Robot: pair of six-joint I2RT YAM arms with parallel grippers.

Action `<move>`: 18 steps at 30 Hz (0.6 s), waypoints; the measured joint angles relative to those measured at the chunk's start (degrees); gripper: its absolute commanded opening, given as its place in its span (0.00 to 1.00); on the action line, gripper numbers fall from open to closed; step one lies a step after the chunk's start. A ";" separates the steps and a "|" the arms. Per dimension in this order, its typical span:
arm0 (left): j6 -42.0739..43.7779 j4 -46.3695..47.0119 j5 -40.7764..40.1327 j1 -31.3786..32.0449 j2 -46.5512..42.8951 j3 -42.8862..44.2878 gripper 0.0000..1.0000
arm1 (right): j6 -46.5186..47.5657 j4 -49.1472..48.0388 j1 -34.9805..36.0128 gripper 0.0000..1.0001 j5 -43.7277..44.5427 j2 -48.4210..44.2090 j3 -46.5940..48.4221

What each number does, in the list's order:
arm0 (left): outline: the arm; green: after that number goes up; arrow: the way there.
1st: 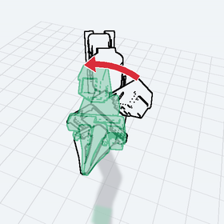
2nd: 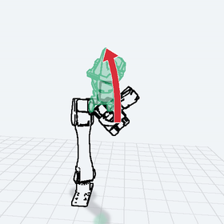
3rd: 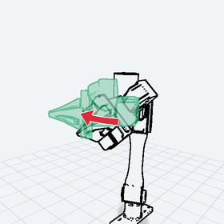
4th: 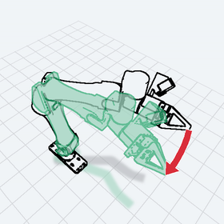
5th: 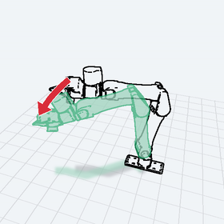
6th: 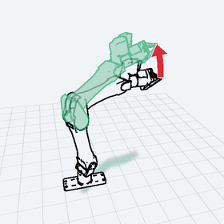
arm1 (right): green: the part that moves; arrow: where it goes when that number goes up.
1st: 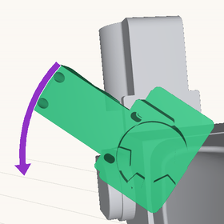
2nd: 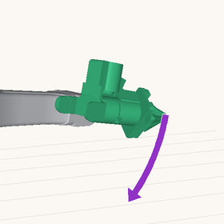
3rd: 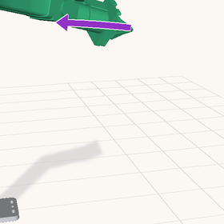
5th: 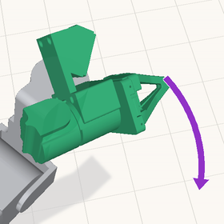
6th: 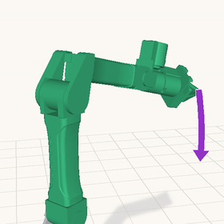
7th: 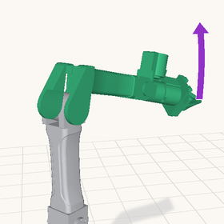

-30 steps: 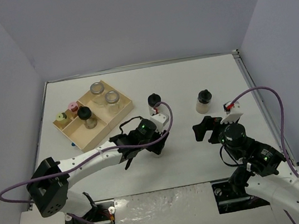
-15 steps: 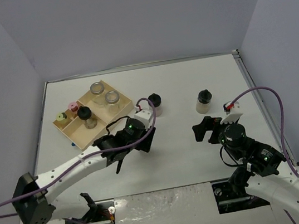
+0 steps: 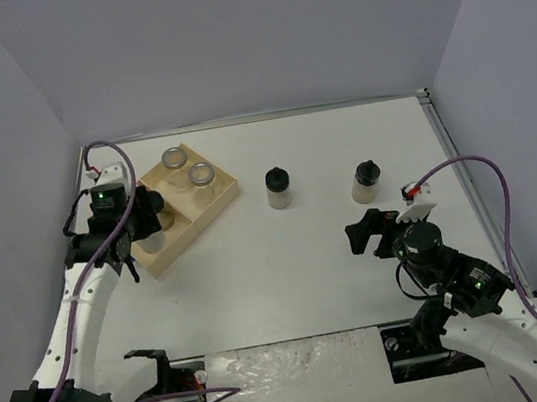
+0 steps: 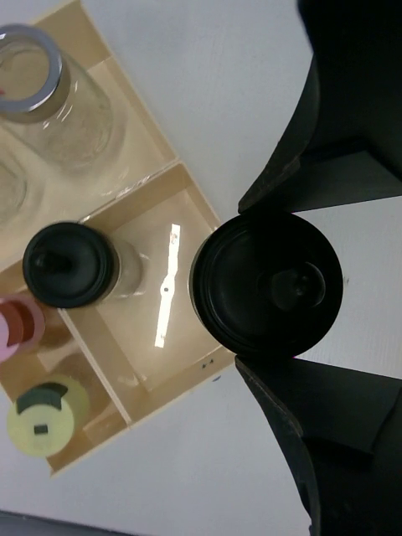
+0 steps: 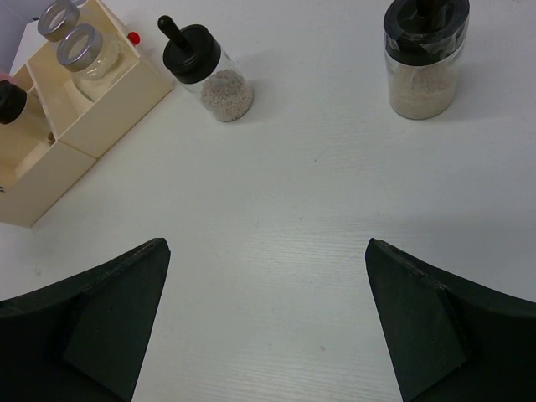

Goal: Organize the condiment bottles

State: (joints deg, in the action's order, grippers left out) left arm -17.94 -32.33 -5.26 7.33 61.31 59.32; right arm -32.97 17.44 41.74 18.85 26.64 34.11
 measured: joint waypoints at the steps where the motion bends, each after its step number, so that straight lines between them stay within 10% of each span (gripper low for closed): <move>1: 0.32 0.16 0.99 -1.83 1.14 0.55 0.00 | 0.00 -0.01 0.01 1.00 0.00 -0.10 0.00; 18: 0.82 11.97 2.32 -11.06 13.47 0.20 0.00 | -0.02 0.00 1.40 1.00 0.30 -0.66 -0.60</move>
State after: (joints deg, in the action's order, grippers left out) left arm -17.12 -20.36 -2.94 -3.73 74.78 59.52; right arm -32.99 17.45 43.14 19.15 25.98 33.51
